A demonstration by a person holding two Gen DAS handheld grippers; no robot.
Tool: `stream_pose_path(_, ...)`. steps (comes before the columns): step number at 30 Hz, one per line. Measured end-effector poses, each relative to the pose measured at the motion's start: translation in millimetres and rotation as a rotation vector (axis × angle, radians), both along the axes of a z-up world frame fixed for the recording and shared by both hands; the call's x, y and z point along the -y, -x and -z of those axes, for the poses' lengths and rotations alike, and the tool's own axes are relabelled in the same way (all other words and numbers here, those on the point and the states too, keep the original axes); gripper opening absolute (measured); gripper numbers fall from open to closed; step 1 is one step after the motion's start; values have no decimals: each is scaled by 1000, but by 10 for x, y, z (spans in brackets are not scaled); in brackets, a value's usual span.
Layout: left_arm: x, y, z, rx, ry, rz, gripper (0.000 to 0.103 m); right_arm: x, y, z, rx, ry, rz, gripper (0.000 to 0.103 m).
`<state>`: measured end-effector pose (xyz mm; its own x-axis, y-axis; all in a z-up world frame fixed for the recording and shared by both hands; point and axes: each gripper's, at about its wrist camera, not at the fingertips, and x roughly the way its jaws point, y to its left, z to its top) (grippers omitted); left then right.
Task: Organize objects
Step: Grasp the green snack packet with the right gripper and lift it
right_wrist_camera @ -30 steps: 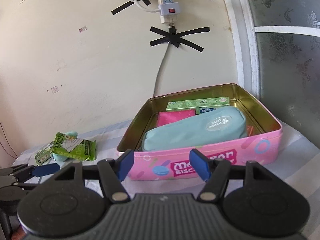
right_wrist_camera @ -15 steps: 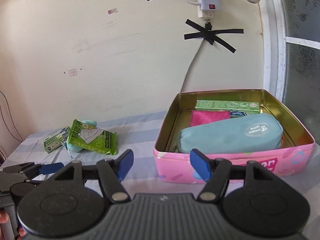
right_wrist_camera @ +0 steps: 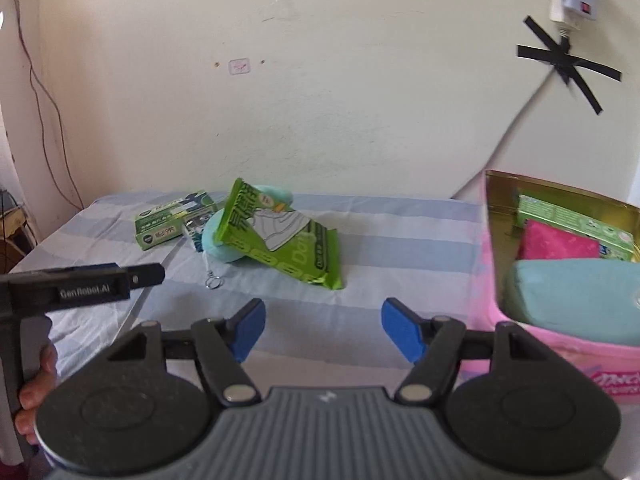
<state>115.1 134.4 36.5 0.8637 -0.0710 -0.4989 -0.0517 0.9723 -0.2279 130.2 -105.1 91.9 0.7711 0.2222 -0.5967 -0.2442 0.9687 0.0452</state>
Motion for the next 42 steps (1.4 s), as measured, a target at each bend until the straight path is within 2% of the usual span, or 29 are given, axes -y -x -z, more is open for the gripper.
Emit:
stream_pose_path(2,-130,5,-29,0,48,-34,74,-166,-127,58,-22,5,-34,68)
stream_pose_path(6,-254,10,-37,-12,115,-60,74,-351,-388,61,-56,-114,-61,69)
stream_pose_path(7,-260,10,-40,-15,123,-59,74,-410,-416,41,-35,-106,-70,72)
stream_pose_path(11,-254,-12,-46,-15,127,-45,74,-796,-518,68,73,86,-132,74)
stream_pose_path(12,-248,-30,-39,-16,127,-43,74,-882,-582,113,79,125,-146,72)
stream_pose_path(13,-255,-27,-33,-16,128,-44,74,-937,-633,158,85,156,-153,66)
stream_pose_path(14,-266,-30,-26,-17,132,-47,74,-980,-678,205,97,190,-151,48)
stream_pose_path(15,-280,-37,-20,-19,138,-50,74,-999,-711,251,101,218,-143,35)
stream_pose_path(16,-295,-41,-13,-22,145,-53,74,-988,-718,275,107,227,-132,31)
stream_pose_path(19,-319,-44,6,-35,180,-41,74,-854,-536,271,130,211,-132,28)
stream_pose_path(22,-308,-45,20,-47,230,6,74,-780,-174,288,123,226,-203,30)
stream_pose_path(23,-294,-38,20,-48,240,22,74,-768,-53,298,102,217,-246,37)
stream_pose_path(25,-253,-25,20,-50,237,43,74,-735,168,264,56,138,-342,43)
stream_pose_path(26,-225,-23,20,-52,227,51,74,-680,239,229,42,87,-372,54)
stream_pose_path(28,-182,-22,29,-59,209,67,74,-536,263,150,38,-2,-364,61)
stream_pose_path(31,-109,-60,68,-93,185,106,74,-230,73,75,14,-132,-261,61)
stream_pose_path(36,65,-93,147,-152,194,225,74,194,-358,254,-55,-203,-62,61)
stream_pose_path(40,264,-140,249,-207,159,300,74,303,-576,567,-178,-252,-32,61)
stream_pose_path(42,372,-132,258,-183,96,308,72,292,-522,642,-187,-308,-75,52)
